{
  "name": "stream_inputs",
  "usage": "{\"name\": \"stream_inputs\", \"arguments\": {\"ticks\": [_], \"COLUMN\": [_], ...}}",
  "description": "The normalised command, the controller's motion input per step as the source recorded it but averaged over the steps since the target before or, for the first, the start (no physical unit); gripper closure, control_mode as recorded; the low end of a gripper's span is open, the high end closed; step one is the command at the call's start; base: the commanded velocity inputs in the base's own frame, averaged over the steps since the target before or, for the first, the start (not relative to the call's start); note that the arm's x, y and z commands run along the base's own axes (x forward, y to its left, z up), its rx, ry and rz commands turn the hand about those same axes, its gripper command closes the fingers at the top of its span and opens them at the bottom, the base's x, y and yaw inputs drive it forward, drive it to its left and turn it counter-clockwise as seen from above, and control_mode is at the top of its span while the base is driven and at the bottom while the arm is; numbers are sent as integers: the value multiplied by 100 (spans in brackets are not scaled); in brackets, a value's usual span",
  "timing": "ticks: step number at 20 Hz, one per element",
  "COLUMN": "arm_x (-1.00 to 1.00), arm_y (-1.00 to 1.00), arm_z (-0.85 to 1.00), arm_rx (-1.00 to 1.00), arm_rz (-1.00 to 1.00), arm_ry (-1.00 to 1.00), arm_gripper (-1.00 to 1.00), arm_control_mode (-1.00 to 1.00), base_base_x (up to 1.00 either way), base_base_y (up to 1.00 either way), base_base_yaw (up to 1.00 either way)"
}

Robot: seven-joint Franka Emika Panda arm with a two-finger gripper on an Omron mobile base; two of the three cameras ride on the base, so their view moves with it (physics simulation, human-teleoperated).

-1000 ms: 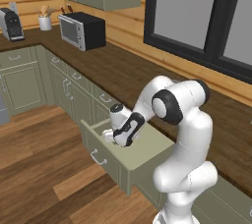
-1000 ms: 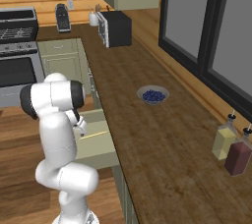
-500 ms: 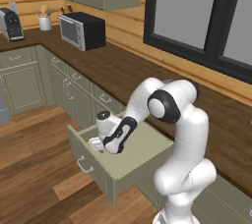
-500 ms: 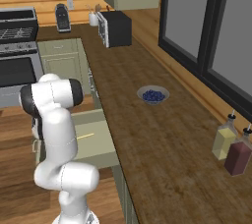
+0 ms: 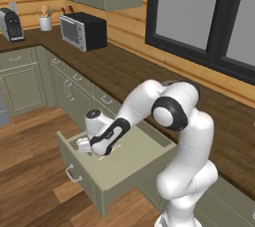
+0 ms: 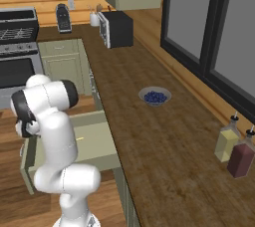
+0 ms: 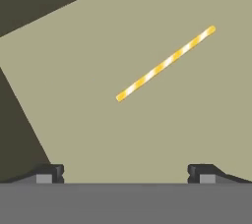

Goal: Take a straw from the drawer in front and place it inside the glass cup on the dining counter.

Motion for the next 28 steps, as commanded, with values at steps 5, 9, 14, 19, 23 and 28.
{"name": "stream_inputs", "arguments": {"ticks": [5, 9, 14, 19, 23, 28], "arm_x": [34, 41, 24, 10, 35, 32], "arm_y": [-58, -69, -24, 0, -5, -3], "arm_z": [4, 0, -12, -26, -22, -21], "arm_rx": [0, 0, 0, 0, 0, 0], "arm_rz": [-7, -4, 0, 0, 0, 0], "arm_ry": [0, 0, 0, 0, 0, 0], "arm_gripper": [-100, -100, -100, -100, -100, -100], "arm_control_mode": [-100, -100, -100, -100, -100, -100], "base_base_x": [0, 0, 0, 0, 0, 0], "base_base_y": [0, 0, 0, 0, 0, 0], "base_base_yaw": [0, 0, 0, 0, 0, 0]}}
